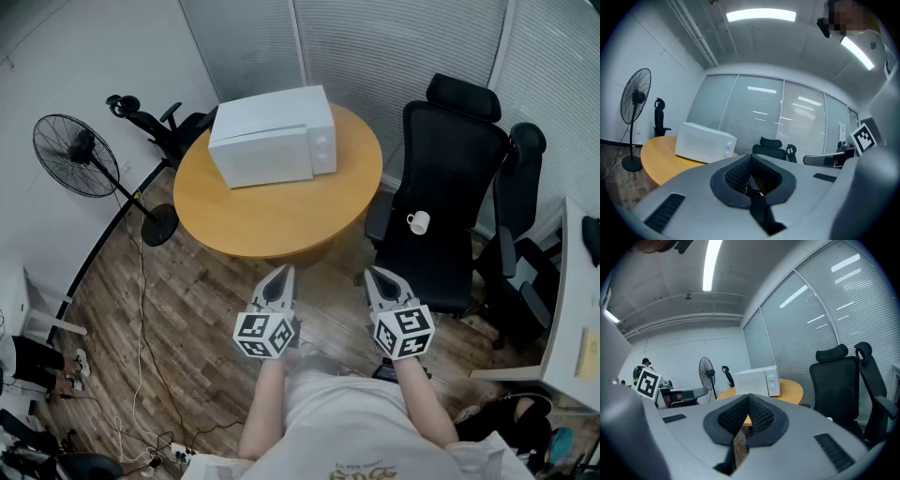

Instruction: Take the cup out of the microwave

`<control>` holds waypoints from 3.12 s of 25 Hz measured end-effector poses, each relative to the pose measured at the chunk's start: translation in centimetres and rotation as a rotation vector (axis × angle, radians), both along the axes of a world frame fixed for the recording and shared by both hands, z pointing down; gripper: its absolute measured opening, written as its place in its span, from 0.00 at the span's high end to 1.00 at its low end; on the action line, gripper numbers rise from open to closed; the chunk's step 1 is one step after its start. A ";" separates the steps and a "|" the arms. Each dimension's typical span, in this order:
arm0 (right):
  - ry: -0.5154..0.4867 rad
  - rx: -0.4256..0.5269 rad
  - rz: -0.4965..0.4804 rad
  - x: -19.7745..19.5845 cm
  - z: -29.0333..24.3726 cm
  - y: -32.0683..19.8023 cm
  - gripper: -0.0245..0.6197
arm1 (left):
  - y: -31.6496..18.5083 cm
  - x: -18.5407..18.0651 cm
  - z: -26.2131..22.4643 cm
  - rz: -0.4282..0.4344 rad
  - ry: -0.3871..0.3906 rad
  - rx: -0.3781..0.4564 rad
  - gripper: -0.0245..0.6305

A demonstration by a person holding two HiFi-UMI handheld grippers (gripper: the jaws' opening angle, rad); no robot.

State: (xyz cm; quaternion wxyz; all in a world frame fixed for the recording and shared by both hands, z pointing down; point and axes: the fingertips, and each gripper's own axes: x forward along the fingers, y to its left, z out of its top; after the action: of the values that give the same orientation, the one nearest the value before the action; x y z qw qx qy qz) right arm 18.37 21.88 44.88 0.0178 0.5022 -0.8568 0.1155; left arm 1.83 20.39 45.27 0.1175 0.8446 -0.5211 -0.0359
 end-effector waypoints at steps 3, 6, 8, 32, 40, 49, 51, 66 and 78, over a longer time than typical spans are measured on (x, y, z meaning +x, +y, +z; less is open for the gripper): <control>0.005 -0.011 0.009 0.3 0.1 0.8 0.95 | 0.8 0.2 0.5 0.006 0.044 -0.028 0.94; -0.001 -0.015 0.012 0.4 0.2 1.5 0.95 | 1.6 0.2 1.1 0.024 0.021 -0.052 0.94; -0.018 -0.009 0.012 0.4 0.0 1.7 0.95 | 1.8 0.1 1.1 0.024 0.019 -0.060 0.94; -0.120 -0.095 0.024 1.0 1.8 -2.8 0.63 | -2.8 -0.9 1.4 0.006 0.016 -0.082 0.53; -0.107 -0.142 0.003 0.5 3.9 -13.9 0.63 | -14.2 -0.3 3.5 0.021 -0.027 -0.115 0.54; -0.109 -0.182 -0.018 0.1 4.7 -24.3 0.63 | -25.5 0.5 3.9 0.052 -0.091 -0.126 0.55; -0.112 -0.185 -0.027 -0.3 4.6 -25.9 0.63 | -27.5 0.7 3.7 0.062 -0.108 -0.116 0.55; -0.197 -0.182 -0.083 -1.9 3.6 -34.0 0.63 | -37.6 1.5 2.3 0.069 -0.272 -0.063 0.52; -0.160 -0.205 -0.080 0.0 4.2 -37.6 0.63 | -41.4 2.6 1.4 0.048 -0.359 -0.011 0.53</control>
State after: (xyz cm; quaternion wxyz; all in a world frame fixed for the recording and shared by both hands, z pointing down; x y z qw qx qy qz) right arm 18.36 -15.75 49.03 0.0049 0.4526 -0.8584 0.2413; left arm 4.40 -20.99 46.70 0.0277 0.8489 -0.5138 0.1212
